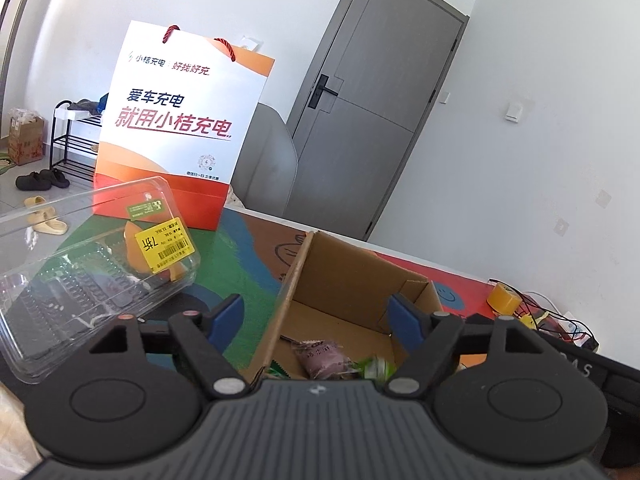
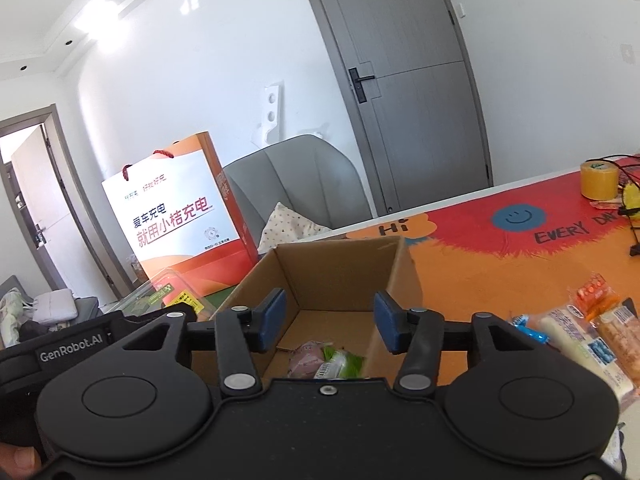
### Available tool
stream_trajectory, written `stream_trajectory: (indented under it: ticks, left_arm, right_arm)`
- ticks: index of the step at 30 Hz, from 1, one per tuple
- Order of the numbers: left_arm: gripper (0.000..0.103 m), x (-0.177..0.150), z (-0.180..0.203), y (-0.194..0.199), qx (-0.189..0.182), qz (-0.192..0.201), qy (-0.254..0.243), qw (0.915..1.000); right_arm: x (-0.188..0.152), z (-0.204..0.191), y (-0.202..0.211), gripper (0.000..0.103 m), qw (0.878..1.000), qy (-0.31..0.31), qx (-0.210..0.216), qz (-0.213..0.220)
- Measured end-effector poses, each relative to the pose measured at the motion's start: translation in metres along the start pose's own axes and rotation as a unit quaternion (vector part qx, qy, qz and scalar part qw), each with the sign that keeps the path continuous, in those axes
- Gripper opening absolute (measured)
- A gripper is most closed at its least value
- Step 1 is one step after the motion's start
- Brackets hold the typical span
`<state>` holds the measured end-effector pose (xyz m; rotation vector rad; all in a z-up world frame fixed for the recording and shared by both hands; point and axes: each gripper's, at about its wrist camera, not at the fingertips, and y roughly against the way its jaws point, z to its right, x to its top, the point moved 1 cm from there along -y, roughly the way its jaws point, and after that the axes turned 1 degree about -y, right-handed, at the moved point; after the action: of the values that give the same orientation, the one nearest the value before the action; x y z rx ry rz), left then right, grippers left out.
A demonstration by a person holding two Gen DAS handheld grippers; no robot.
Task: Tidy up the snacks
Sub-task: 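Carry both snacks over the box and open both grippers to drop them, then move both grippers back toward the snack pile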
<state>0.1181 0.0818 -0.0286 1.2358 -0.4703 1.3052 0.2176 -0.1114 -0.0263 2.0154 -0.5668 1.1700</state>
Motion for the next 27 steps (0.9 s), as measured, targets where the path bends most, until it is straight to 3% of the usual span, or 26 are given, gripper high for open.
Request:
stream_trajectory:
  ticks: [5,16,27]
  left_arm:
    - [0.09,-0.005,0.009,0.0,0.003,-0.007,-0.009,0.9999]
    - [0.094,-0.017,0.039,0.003,-0.007,-0.016,-0.034,0.9993]
    - [0.094,-0.027,0.07,0.006,-0.033,-0.03,-0.051,0.9977]
  right_arm:
    - [-0.003,0.016,0.017,0.058,1.0,-0.016,-0.021,0.005]
    - [-0.007,0.049,0.055,0.093,0.996,-0.032,-0.085,0.026]
    - [-0.009,0.079,0.088,0.103,0.988,-0.042,-0.141,0.04]
